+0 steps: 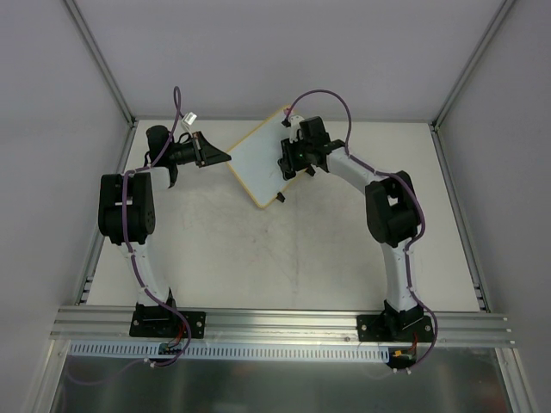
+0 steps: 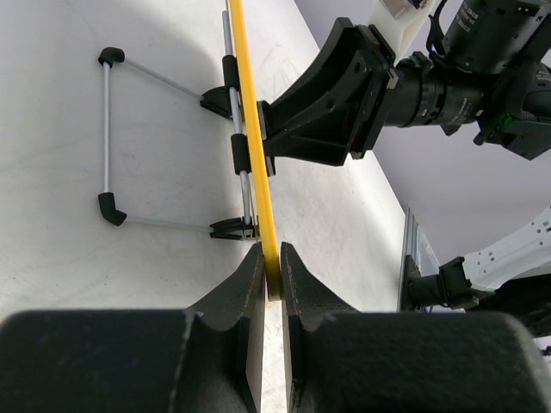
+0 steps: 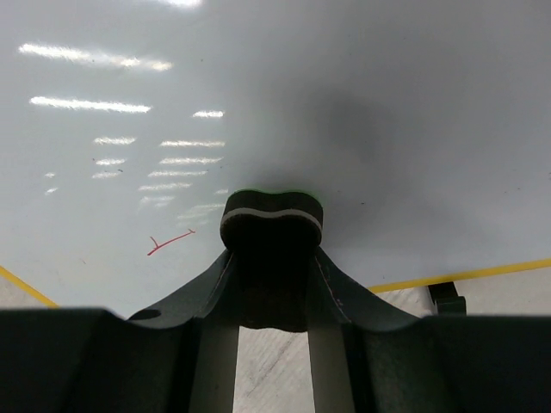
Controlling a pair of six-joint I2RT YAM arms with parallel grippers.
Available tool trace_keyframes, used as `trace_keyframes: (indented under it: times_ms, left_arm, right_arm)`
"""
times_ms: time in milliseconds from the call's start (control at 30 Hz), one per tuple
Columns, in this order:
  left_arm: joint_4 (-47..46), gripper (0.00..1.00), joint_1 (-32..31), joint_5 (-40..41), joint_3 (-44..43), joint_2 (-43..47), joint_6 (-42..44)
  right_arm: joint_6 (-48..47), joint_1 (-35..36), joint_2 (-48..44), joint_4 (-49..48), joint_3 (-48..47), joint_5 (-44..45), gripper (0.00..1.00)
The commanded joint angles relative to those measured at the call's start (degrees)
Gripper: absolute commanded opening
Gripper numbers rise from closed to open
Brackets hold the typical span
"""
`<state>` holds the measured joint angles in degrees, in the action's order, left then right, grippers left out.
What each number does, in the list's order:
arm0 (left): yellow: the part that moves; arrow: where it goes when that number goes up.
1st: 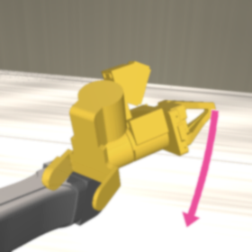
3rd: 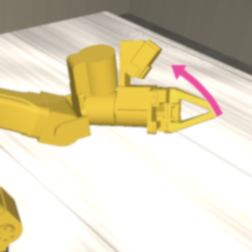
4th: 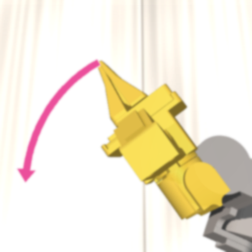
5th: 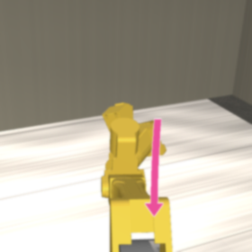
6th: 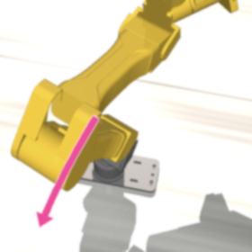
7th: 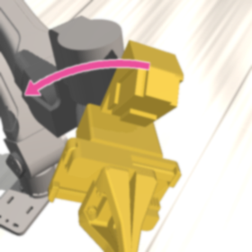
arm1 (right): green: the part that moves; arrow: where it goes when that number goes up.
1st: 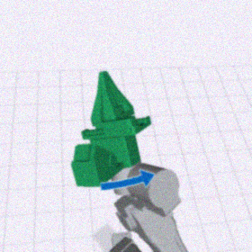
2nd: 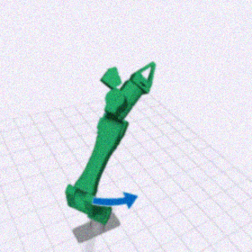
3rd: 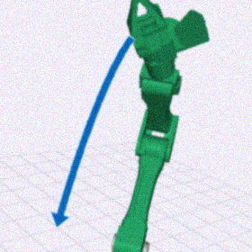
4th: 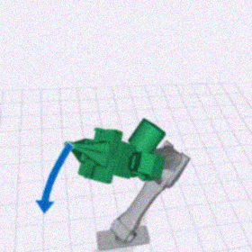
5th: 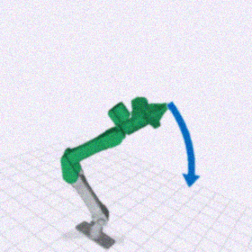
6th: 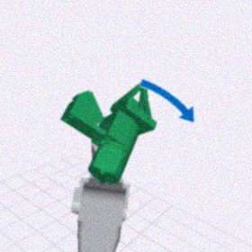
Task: Erase the whiteboard
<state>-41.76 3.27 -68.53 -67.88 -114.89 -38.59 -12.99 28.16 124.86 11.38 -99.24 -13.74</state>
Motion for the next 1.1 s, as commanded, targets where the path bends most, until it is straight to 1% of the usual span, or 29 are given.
trace_keyframes:
  times_ms: [0,67,200,300,533,567,700,933,1067]
  left_arm:
    - [-0.96,0.0,-2.56,-6.17,0.9,2.48,0.27]
    - [-0.96,0.0,-2.56,-6.09,0.82,2.39,0.27]
    - [-1.05,0.0,-2.56,-6.17,0.73,2.3,0.18]
    - [-1.05,0.0,-2.57,-6.17,0.55,2.13,0.18]
    - [-0.96,0.0,-2.56,-6.0,0.46,2.04,0.09]
    - [-1.04,0.0,-2.56,-6.17,0.55,2.04,0.09]
    - [-1.05,0.0,-2.56,-6.17,0.46,2.13,0.09]
    - [-0.96,0.0,-2.56,-6.09,0.46,2.13,0.09]
    - [-0.96,0.0,-2.65,-6.09,0.64,2.13,0.18]
  right_arm:
    - [0.87,-0.83,1.88,-0.13,-2.89,1.09,0.0]
    - [0.34,-0.57,1.79,-0.13,-2.89,-0.06,0.0]
    - [-1.68,1.54,1.44,1.45,-3.41,0.46,0.0]
    - [-2.21,3.12,1.62,5.13,-3.94,0.2,0.0]
    - [-2.56,6.2,0.65,7.6,-2.27,-1.82,0.0]
    - [-2.48,7.59,1.0,8.74,-2.27,-1.73,0.0]
    - [-1.43,8.75,1.44,10.68,-2.71,-2.61,0.0]
    - [0.33,11.12,1.44,12.0,-2.19,-4.9,0.0]
    - [2.88,11.74,1.79,11.74,-1.92,-7.96,0.0]
